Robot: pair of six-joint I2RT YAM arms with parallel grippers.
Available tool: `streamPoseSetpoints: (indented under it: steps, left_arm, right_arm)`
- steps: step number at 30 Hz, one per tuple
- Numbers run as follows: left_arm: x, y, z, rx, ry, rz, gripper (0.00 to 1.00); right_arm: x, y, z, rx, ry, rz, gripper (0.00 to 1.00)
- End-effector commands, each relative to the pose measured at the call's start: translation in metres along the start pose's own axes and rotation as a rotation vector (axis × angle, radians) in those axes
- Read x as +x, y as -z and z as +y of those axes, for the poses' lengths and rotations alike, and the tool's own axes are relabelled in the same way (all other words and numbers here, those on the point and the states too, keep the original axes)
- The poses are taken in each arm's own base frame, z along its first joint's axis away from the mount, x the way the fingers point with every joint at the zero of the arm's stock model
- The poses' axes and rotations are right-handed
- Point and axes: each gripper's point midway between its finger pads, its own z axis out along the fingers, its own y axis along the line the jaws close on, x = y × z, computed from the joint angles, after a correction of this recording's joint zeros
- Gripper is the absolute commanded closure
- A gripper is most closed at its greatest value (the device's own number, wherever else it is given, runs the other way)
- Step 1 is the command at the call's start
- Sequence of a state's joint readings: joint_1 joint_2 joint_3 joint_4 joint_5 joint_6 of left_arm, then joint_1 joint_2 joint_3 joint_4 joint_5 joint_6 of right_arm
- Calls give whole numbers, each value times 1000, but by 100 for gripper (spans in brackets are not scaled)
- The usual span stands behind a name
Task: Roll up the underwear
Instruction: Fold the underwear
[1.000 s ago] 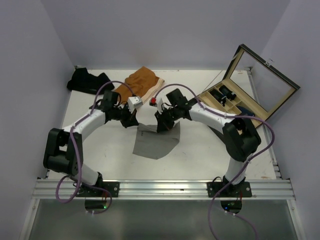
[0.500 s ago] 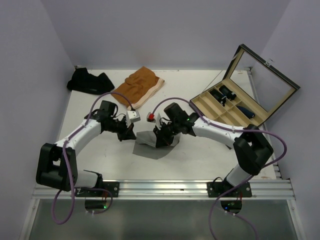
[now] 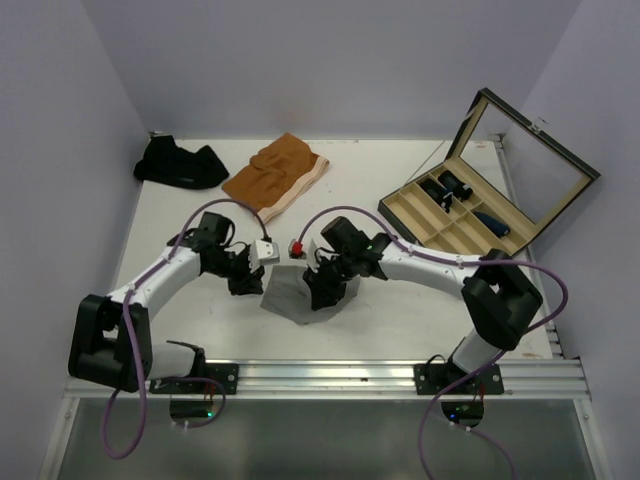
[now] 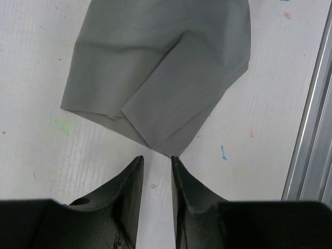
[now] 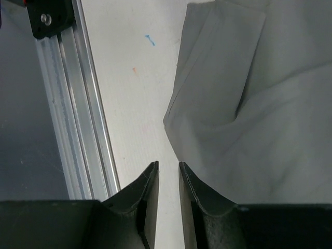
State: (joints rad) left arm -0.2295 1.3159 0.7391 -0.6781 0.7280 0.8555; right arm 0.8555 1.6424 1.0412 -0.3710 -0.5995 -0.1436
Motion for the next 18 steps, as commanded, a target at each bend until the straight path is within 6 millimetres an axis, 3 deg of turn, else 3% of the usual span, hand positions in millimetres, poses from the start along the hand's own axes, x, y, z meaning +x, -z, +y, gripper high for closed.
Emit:
streamPoseSetpoints:
  steps: [1,5,9,10,13,18]
  left_arm:
    - [4,11,-6,1,-123,25,68]
    - [-7,21,0,-51,-134,13,63]
    - [-29,19,34,-152,-26,-31,59]
    - [-27,14,43,-160,19,-20,59]
    - [-41,9,63,-184,96,-50,59]
    - [-47,-10,82,-179,209,-75,58]
  right_arm:
    - [-5,20,13,-20,51,11,74]
    - [4,39,-6,48,20,34,74]
    - [24,54,-58,189,-153,51,77]
    - [26,62,-74,234,-203,35,78]
    - [31,73,-96,332,-235,39,80]
    - [43,78,-110,390,-234,80,81]
